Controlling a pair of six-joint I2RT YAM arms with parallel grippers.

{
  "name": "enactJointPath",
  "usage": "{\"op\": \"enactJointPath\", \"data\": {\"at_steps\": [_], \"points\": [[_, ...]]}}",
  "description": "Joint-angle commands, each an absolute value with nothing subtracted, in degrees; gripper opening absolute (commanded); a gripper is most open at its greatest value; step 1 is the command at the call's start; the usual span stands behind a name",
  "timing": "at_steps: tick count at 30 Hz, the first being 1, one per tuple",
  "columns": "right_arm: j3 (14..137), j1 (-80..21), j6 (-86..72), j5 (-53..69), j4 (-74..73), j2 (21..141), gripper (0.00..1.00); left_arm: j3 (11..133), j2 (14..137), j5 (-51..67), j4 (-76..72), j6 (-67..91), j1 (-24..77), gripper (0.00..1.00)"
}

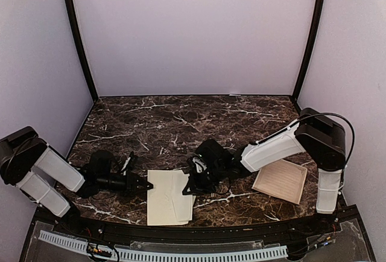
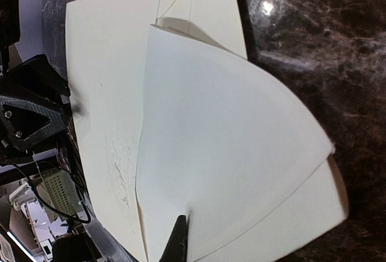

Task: Place the letter into the envelope and seal it
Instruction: Place the letter in the envelope.

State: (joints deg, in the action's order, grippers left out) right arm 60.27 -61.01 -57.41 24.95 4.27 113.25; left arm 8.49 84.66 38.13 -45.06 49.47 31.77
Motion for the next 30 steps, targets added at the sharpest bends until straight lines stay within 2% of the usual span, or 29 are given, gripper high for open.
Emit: {"op": "enactJointPath", "data": {"at_steps": [1,3,4,7,23,30], "points": [[60.8,-61.5,-56.3,23.9,3.3,112.2,0.0,8.6,82.5,37.1,-45.2,49.2,32.2,0.24],[61.0,-61.5,-56.2,23.5,2.5,112.0,0.0,9.0,82.6,36.9,-45.1,49.3,32.2,0.2],[61.0,-61.5,-56.1,23.2,2.1,111.9,0.0,9.1,82.9,36.8,-45.2,49.4,32.2,0.13],[60.9,-61.5,-56.1,22.3,0.5,111.3,0.0,9.0,83.1,36.3,-45.3,49.5,32.1,0.0],[57.8,-62.9,-57.7,22.7,-1.8,109.5,0.0,7.7,84.0,36.4,-49.1,49.3,32.2,0.0],[61.0,-62.9,-56.9,25.4,-0.3,112.6,0.0,7.7,84.6,39.0,-50.4,48.9,32.2,0.0]]}}
